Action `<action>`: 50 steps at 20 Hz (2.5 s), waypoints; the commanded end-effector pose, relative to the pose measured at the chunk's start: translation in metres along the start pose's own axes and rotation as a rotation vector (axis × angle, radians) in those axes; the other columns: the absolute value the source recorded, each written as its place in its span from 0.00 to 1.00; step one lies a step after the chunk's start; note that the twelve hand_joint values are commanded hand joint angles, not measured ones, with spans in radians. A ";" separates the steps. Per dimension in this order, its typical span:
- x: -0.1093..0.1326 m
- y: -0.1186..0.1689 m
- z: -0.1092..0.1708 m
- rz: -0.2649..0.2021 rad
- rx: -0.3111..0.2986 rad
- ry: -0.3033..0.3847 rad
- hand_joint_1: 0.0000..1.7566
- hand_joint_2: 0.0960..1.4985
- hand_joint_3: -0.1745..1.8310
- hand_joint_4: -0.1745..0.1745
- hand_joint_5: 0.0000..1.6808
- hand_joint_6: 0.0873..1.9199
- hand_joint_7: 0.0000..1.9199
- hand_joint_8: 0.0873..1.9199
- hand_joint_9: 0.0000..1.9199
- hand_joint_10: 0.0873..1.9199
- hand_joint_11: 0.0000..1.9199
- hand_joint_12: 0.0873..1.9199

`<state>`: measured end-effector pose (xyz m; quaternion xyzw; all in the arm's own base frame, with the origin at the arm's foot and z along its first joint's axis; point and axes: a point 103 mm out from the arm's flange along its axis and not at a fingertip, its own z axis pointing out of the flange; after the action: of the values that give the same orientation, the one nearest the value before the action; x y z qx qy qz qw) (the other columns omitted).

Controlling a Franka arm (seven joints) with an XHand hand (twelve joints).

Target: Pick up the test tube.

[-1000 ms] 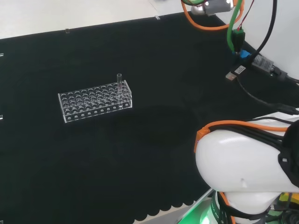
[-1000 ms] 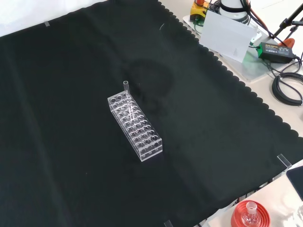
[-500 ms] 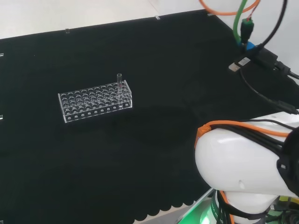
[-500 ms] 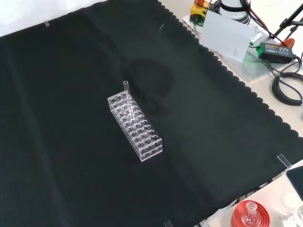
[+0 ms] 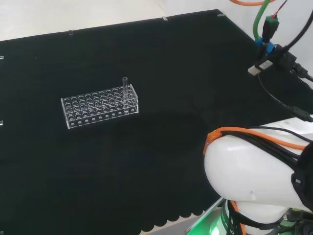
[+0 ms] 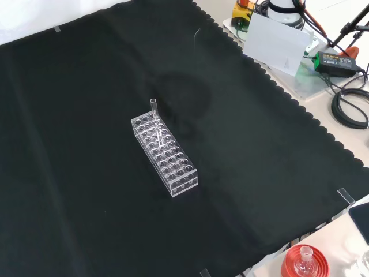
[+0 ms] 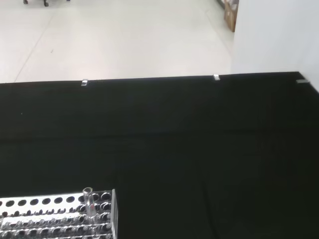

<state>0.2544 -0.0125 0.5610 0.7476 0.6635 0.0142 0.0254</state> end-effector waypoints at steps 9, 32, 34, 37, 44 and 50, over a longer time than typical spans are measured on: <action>0.029 0.047 0.036 -0.056 0.058 0.094 0.48 0.53 0.16 0.43 0.18 0.00 0.11 0.35 0.06 0.45 0.00 0.67; 0.075 0.121 0.161 -0.123 0.293 0.230 0.48 0.46 0.34 0.47 0.31 0.06 0.20 0.38 0.13 0.45 0.00 0.73; 0.082 0.127 0.173 -0.128 0.314 0.235 0.48 0.46 0.33 0.50 0.29 0.22 0.20 0.38 0.14 0.45 0.00 0.73; 0.093 0.133 0.192 -0.136 0.351 0.236 0.48 0.46 0.33 0.51 0.26 0.35 0.20 0.38 0.14 0.45 0.00 0.73; 0.111 0.139 0.234 -0.148 0.434 0.235 0.49 0.46 0.33 0.50 0.23 0.37 0.20 0.38 0.13 0.45 0.00 0.74; 0.126 0.149 0.263 -0.176 0.456 0.264 0.53 0.44 0.33 0.49 0.21 0.37 0.19 0.38 0.14 0.46 0.00 0.74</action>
<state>0.4182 0.0725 0.3256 0.6786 0.6996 -0.0484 -0.2186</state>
